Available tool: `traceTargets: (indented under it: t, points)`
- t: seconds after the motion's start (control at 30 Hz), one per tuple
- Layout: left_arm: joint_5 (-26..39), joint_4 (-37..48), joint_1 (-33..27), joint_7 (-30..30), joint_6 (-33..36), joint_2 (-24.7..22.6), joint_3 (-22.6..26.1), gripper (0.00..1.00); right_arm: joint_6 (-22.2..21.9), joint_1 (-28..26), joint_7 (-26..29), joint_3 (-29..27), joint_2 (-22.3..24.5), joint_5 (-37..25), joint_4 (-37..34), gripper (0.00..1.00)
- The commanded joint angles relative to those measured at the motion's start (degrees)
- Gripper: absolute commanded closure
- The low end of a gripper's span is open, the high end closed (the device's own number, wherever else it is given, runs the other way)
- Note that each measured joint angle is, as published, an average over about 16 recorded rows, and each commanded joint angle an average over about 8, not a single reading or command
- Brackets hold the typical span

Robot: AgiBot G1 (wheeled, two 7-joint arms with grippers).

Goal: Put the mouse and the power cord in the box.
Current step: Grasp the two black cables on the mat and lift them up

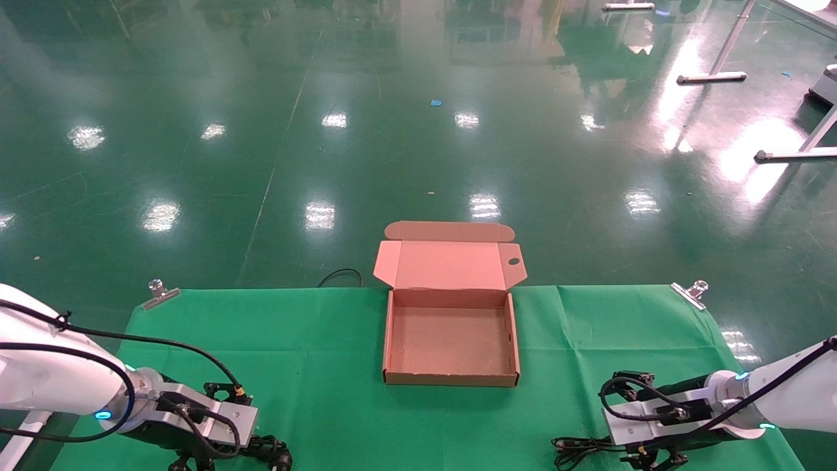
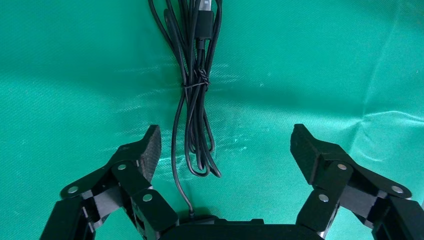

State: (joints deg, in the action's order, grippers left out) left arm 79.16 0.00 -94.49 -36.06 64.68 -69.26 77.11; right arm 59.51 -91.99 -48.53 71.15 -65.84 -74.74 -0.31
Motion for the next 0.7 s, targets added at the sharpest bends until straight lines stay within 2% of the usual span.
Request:
traceTargets:
  t: [0.03,0.7]
  points:
    - [0.0,0.0,0.0,0.02,0.02,0.0,0.0,1.0,0.0,0.0,-0.01,0.0,0.0,0.01,0.0,1.0]
    - [0.04,0.06,-0.06,0.08,0.12,-0.05,0.04,1.0,0.09,-0.02,-0.08,-0.08,0.01,0.08,0.04,1.0]
